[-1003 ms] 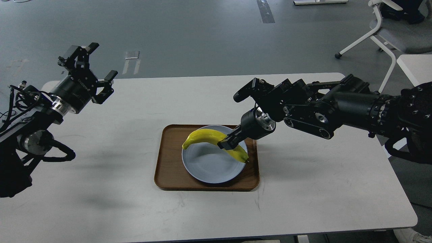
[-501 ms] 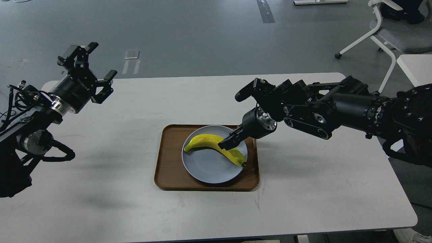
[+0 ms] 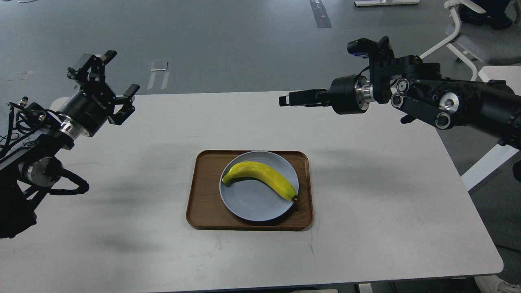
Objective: Place banana on plate with both arms
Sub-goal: 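Open the right gripper and lift it away from the banana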
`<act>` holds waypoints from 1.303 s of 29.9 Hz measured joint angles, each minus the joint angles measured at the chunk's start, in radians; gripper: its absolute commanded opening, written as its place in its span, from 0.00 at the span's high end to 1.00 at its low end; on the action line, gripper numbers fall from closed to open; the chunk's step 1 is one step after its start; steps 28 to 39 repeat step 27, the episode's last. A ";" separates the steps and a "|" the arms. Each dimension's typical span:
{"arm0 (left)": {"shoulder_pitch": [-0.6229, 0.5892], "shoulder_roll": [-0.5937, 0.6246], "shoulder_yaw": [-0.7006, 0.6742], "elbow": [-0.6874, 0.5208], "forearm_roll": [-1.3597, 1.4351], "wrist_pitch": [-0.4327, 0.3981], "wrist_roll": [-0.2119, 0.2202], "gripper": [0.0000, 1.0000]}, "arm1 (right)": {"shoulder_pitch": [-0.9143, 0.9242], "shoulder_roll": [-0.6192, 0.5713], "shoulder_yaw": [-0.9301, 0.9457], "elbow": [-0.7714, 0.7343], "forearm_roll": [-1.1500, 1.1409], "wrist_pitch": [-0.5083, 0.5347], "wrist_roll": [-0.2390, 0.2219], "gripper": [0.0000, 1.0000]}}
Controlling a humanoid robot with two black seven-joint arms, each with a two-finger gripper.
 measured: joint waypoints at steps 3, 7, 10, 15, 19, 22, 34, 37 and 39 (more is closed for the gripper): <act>0.002 0.000 0.001 0.000 0.000 0.000 0.000 0.02 | -0.100 -0.043 0.111 -0.001 0.206 0.000 0.000 0.00; 0.006 -0.009 0.002 0.000 0.000 0.000 0.000 0.02 | -0.274 -0.063 0.299 0.003 0.412 0.006 0.000 0.00; 0.008 -0.020 0.003 0.000 0.000 0.000 0.000 0.02 | -0.380 -0.062 0.419 0.009 0.480 0.014 0.000 0.00; 0.016 -0.047 0.008 0.000 0.000 0.000 0.000 0.02 | -0.530 -0.051 0.546 0.046 0.511 0.062 0.000 0.00; 0.023 -0.069 0.011 0.011 0.001 0.000 0.000 0.02 | -0.615 -0.038 0.599 0.046 0.526 0.075 0.000 0.00; 0.026 -0.092 0.011 0.044 0.002 0.000 0.000 0.02 | -0.662 -0.036 0.619 0.044 0.533 0.075 0.000 0.00; 0.033 -0.119 0.013 0.086 0.003 0.000 0.000 0.02 | -0.713 -0.044 0.629 0.044 0.534 0.075 0.000 0.00; 0.033 -0.119 0.013 0.086 0.003 0.000 0.000 0.02 | -0.713 -0.044 0.629 0.044 0.534 0.075 0.000 0.00; 0.033 -0.119 0.013 0.086 0.003 0.000 0.000 0.02 | -0.713 -0.044 0.629 0.044 0.534 0.075 0.000 0.00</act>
